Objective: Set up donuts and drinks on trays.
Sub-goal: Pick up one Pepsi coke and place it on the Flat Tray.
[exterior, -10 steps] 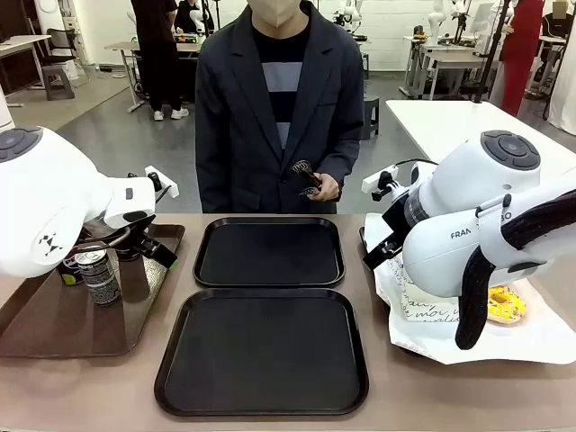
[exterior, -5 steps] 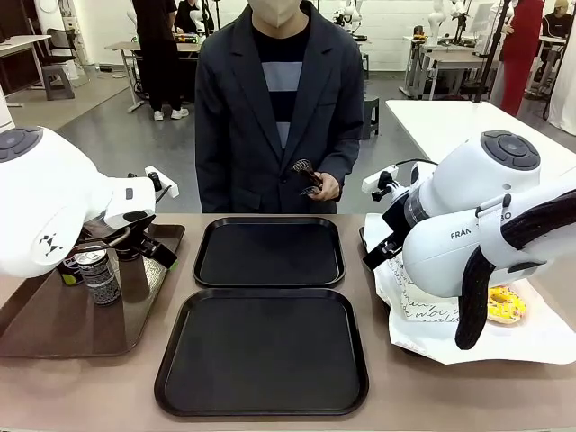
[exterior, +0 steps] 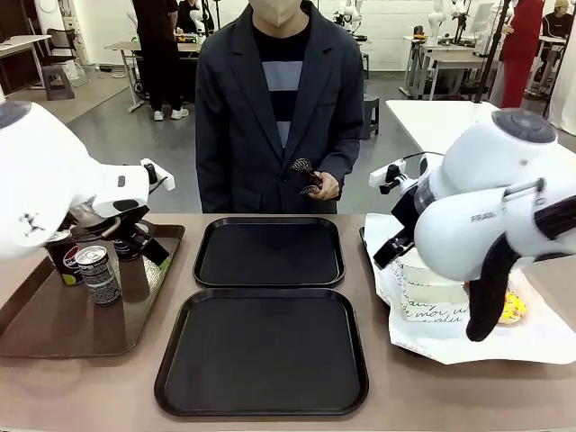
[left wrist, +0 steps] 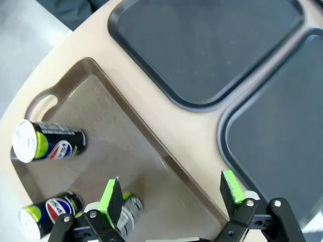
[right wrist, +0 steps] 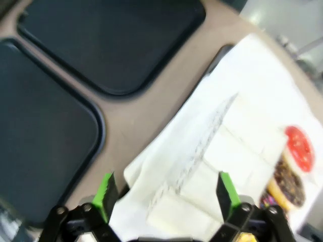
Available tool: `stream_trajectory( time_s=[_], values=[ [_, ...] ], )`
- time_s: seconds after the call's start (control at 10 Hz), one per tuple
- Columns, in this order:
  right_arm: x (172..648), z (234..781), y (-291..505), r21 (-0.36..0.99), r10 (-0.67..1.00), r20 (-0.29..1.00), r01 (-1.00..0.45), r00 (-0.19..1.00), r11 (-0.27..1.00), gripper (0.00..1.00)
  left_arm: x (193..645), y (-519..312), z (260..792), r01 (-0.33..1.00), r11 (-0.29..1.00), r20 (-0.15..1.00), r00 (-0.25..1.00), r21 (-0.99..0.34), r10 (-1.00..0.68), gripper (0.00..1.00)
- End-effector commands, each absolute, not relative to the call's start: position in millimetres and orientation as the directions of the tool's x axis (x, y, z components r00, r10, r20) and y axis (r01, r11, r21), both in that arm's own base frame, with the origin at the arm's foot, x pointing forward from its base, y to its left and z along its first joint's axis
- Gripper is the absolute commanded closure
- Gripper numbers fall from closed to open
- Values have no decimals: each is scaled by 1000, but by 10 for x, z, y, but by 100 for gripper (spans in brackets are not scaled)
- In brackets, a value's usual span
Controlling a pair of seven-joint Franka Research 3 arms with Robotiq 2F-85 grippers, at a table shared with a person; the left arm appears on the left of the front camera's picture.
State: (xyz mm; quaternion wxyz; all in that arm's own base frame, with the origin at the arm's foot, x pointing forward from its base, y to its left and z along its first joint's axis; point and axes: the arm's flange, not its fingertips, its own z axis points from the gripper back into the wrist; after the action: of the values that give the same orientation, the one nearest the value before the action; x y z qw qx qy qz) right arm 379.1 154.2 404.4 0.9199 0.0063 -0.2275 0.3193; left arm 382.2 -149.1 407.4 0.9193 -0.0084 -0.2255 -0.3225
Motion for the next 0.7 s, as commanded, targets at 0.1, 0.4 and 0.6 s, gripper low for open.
stream_trajectory(
  time_s=[0.1, 0.4, 0.6],
  values=[
    [2310, 4079, 910, -99, 651, 299, -656, 698, 748, 0, 2580, -1096, 4052, 642, 762, 299, 712, 88, -635, 0],
    [2017, 4045, 833, -119, 651, 312, -651, 692, 749, 0, 2257, -1078, 4118, 617, 777, 277, 730, 129, -625, 0],
    [3063, 4828, 1312, -109, 643, 282, -642, 712, 759, 0, 3223, -1419, 4617, 647, 756, 258, 717, 99, -648, 0]
  ],
)
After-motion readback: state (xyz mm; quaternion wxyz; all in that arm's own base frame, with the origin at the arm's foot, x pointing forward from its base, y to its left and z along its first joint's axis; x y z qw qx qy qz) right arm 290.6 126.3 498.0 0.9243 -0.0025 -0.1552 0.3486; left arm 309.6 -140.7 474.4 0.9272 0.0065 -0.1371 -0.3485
